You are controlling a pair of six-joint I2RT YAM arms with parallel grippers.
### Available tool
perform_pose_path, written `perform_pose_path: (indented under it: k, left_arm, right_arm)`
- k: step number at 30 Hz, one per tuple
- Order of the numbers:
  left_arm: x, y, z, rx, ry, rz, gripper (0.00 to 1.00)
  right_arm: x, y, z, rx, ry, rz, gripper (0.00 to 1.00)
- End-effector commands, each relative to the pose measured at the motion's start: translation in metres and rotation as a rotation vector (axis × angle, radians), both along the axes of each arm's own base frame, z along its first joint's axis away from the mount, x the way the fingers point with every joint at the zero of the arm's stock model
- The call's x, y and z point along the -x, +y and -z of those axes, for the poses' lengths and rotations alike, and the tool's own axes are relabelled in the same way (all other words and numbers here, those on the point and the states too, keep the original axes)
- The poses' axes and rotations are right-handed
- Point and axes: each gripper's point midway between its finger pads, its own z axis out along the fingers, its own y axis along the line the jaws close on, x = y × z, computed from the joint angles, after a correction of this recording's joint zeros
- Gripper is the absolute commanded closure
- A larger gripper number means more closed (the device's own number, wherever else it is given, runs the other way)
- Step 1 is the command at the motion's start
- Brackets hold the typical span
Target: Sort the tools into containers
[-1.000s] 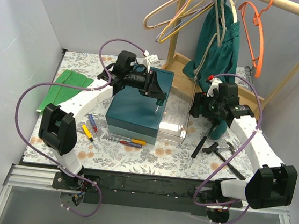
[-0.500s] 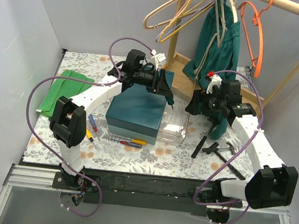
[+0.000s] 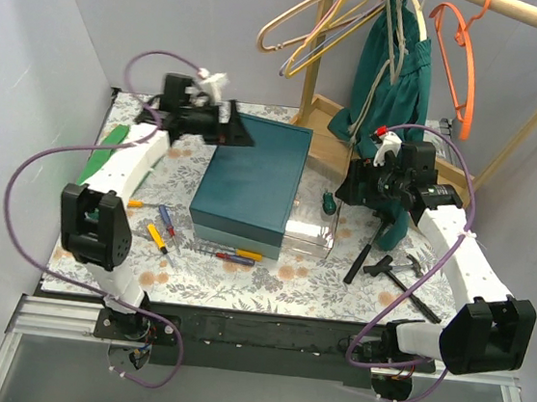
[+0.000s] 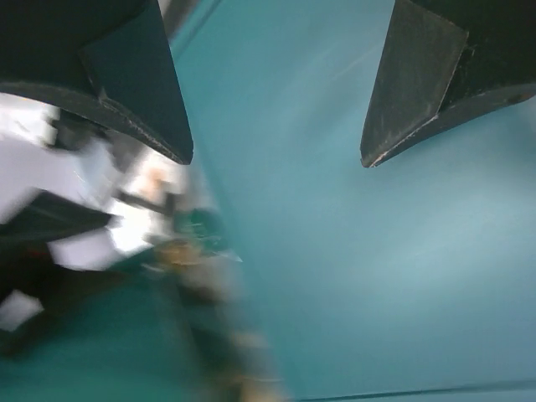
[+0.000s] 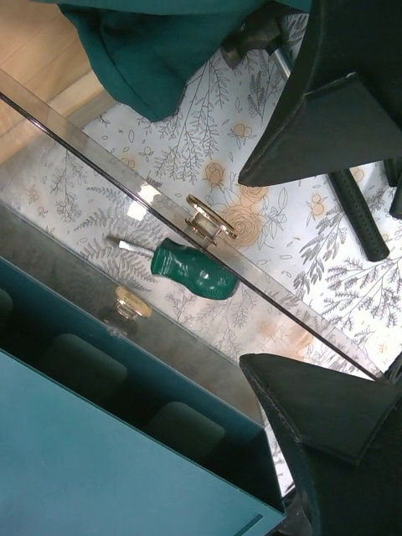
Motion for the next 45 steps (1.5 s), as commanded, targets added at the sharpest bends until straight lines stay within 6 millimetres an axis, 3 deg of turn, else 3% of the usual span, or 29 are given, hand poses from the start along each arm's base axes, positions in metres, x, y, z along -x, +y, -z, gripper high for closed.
perform_pose_path:
  k: [1,3,6,8,10,12,13,16,17,23,34,37,40,44,45]
  left_arm:
    - [0.018,0.125,0.023,-0.202,0.029,-0.143,0.22]
    - [0.023,0.182,0.041,-0.311,0.017,-0.169,0.23]
    - [0.028,0.225,0.072,-0.421,0.109,-0.222,0.28]
    - [0.034,0.235,0.088,-0.442,0.180,-0.227,0.35]
    - [0.048,0.232,0.109,-0.417,0.283,-0.237,0.39]
    - [0.054,0.226,0.117,-0.387,0.320,-0.271,0.40]
    - [0.068,0.223,0.135,-0.385,0.417,-0.324,0.41]
    - [0.069,0.228,0.151,-0.390,0.480,-0.466,0.43]
    - [0.072,0.237,0.163,-0.437,0.494,-0.518,0.49]
    - [0.069,0.251,0.178,-0.496,0.526,-0.649,0.49]
    - [0.076,0.246,0.222,-0.613,0.598,-0.592,0.48]
    - [0.076,0.248,0.229,-0.650,0.612,-0.590,0.54]
    - [0.080,0.248,0.234,-0.667,0.640,-0.584,0.67]
    - [0.082,0.237,0.226,-0.595,0.662,-0.542,0.88]
    - [0.077,0.233,0.218,-0.562,0.649,-0.536,0.98]
  right_arm:
    - [-0.011,-0.001,-0.022,0.005,-0.081,-0.021,0.11]
    - [-0.012,-0.003,-0.020,0.018,-0.081,-0.024,0.11]
    - [-0.013,-0.004,-0.015,0.026,-0.065,-0.019,0.11]
    - [-0.014,-0.004,-0.012,0.028,-0.059,-0.017,0.11]
    - [-0.016,-0.003,-0.011,0.029,-0.056,-0.018,0.11]
    - [-0.017,-0.005,-0.012,0.033,-0.057,-0.012,0.11]
    - [-0.018,-0.005,-0.011,0.036,-0.055,-0.010,0.11]
    - [-0.020,-0.006,-0.013,0.039,-0.060,-0.003,0.11]
    - [-0.020,-0.006,-0.014,0.040,-0.061,-0.002,0.11]
    - [-0.016,-0.011,-0.011,0.047,-0.056,0.013,0.11]
    - [-0.011,-0.020,-0.005,0.049,-0.053,0.034,0.11]
    - [-0.010,-0.022,-0.003,0.046,-0.047,0.041,0.11]
    - [-0.009,-0.022,-0.004,0.043,-0.052,0.043,0.11]
    - [-0.010,-0.026,-0.005,0.047,-0.055,0.055,0.11]
    - [-0.009,-0.027,-0.004,0.049,-0.053,0.057,0.11]
